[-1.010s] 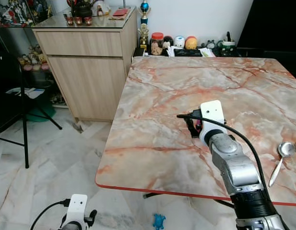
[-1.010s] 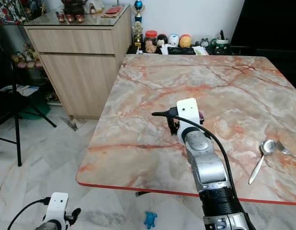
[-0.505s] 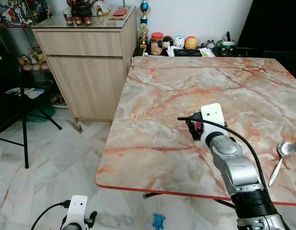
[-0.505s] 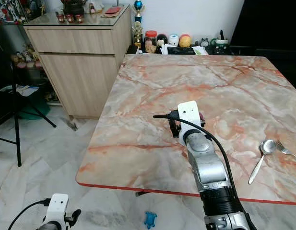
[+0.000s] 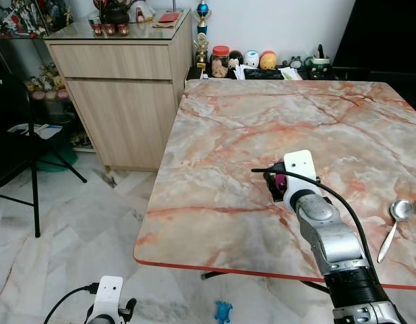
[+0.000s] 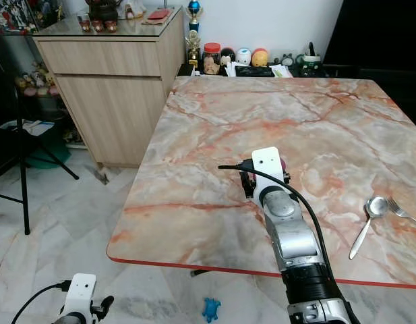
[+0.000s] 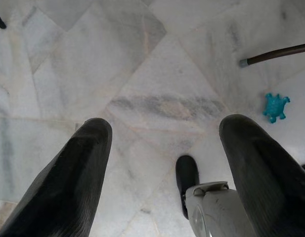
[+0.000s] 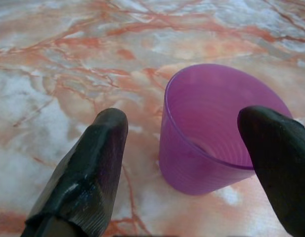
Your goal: Setting the table
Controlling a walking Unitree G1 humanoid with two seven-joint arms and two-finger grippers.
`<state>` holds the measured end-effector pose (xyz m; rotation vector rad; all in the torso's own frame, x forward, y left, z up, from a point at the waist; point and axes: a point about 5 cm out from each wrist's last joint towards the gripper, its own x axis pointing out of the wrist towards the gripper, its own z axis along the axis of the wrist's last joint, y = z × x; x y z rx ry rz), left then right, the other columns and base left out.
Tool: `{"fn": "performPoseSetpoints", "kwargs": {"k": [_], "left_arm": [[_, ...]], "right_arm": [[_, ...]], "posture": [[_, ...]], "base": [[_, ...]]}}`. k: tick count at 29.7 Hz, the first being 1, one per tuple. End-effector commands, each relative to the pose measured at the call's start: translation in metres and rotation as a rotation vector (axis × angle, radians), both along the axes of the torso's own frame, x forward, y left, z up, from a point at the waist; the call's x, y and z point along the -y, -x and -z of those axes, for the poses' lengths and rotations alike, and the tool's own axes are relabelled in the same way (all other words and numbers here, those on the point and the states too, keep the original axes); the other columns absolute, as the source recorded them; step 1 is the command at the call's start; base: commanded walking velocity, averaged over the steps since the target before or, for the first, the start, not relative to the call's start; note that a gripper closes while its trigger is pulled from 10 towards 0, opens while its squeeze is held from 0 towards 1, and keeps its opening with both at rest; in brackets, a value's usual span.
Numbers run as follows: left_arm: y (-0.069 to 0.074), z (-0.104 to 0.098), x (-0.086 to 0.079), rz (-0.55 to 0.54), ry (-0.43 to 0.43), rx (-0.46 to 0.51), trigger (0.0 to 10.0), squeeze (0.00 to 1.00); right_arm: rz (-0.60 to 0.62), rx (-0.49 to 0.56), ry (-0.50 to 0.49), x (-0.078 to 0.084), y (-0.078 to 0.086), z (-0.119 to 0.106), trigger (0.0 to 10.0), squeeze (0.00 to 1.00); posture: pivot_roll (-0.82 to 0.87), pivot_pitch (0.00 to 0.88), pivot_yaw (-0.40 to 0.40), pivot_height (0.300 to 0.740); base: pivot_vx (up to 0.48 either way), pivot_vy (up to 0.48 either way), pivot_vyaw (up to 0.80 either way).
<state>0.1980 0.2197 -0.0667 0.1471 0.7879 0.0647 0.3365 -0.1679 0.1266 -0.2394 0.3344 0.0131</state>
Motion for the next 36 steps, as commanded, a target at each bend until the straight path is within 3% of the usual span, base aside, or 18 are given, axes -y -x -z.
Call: {"fn": "performPoseSetpoints", "kwargs": {"k": [1,29,31,32,33,34,35,36], "left_arm": [[0.0042,0.0025,-0.0006,-0.003,0.000,-0.019,10.0,0.00],[0.0056,0.0031,-0.0006,-0.008,0.000,-0.018,10.0,0.00],[0.0058,0.0032,-0.0003,-0.008,0.000,-0.019,10.0,0.00],[0.0059,0.0033,-0.0003,-0.008,0.000,-0.019,10.0,0.00],[0.0060,0.0034,-0.0002,-0.008,0.000,-0.020,10.0,0.00],[0.0062,0.0035,-0.0001,-0.007,0.000,-0.020,10.0,0.00],[0.0062,0.0035,-0.0001,-0.007,0.000,-0.020,10.0,0.00],[0.0063,0.0035,0.0000,-0.008,0.000,-0.020,10.0,0.00]], "right_arm": [[0.006,0.014,-0.002,0.0023,-0.0046,-0.0046,10.0,0.00],[-0.045,0.038,0.001,-0.0009,-0.0125,-0.0034,10.0,0.00],[-0.044,0.038,0.002,-0.0001,-0.0126,-0.0031,9.5,0.00],[-0.042,0.037,0.002,0.0002,-0.0127,-0.0031,4.9,0.00],[-0.042,0.036,0.002,0.0004,-0.0127,-0.0030,1.3,0.00],[-0.041,0.034,0.004,0.0007,-0.0127,-0.0027,1.3,0.00],[-0.040,0.028,0.005,0.0010,-0.0128,-0.0020,5.2,0.00],[-0.040,0.024,0.007,0.0013,-0.0128,-0.0014,5.2,0.00]], "posture": [[0.07,0.002,0.015,0.740],[0.08,0.006,0.012,0.740],[0.08,0.007,0.012,0.740],[0.08,0.007,0.012,0.740],[0.08,0.008,0.012,0.740],[0.08,0.008,0.012,0.740],[0.08,0.008,0.012,0.740],[0.08,0.008,0.012,0.740]], "base": [[0.000,0.000,0.00],[0.000,0.000,0.00],[0.000,0.000,0.00],[0.000,0.000,0.00],[0.000,0.000,0.00],[0.000,0.000,0.00],[0.000,0.000,0.00],[0.000,0.000,0.00]]}}
